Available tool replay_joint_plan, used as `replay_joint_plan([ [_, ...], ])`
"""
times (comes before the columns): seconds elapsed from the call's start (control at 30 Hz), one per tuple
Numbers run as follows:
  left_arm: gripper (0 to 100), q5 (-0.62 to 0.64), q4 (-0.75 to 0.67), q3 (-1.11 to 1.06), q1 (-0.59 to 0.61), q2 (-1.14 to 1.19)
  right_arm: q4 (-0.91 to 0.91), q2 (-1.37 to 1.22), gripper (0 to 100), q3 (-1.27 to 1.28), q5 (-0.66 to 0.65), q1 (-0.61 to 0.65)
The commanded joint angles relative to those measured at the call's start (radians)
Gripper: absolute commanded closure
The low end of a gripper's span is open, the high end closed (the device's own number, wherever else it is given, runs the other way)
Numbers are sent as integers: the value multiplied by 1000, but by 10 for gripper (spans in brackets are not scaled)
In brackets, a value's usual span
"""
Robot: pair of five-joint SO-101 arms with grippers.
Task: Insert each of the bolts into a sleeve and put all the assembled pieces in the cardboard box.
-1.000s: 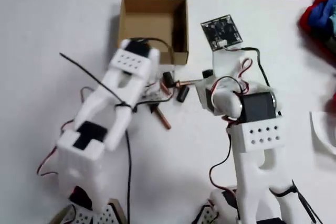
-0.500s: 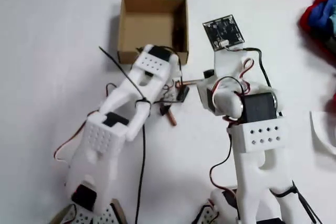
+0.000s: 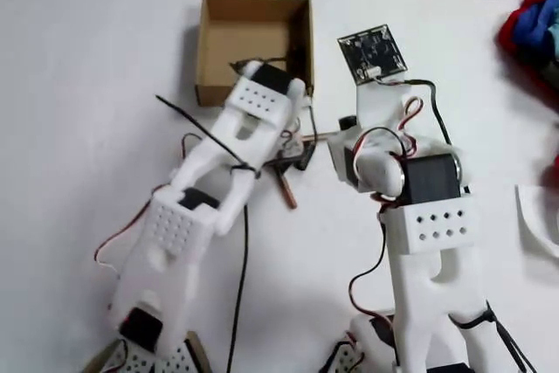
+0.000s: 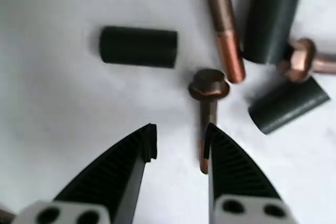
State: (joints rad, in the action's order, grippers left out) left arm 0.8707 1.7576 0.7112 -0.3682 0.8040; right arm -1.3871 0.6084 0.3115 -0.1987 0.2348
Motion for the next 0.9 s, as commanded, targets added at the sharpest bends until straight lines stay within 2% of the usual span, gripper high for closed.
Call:
replay_joint_plan([
  [0.0,828,34,-3,21,-52,-37,21,41,978,-5,0,-7],
  [0.17,828,129,-83,-16,-58,-37,21,42,978,-5,0,-7],
  [0.37,828,187,-170,-125,9,-37,19,42,978,-5,0,-7],
  [0.7,833,141,-290,-208,23,-37,21,42,978,-6,0,-7],
  [0.8,913,114,-262,-209,41,-38,19,44,978,-6,0,-12],
  [0.87,986,21,-216,-209,71,-38,19,44,978,-6,0,-33],
])
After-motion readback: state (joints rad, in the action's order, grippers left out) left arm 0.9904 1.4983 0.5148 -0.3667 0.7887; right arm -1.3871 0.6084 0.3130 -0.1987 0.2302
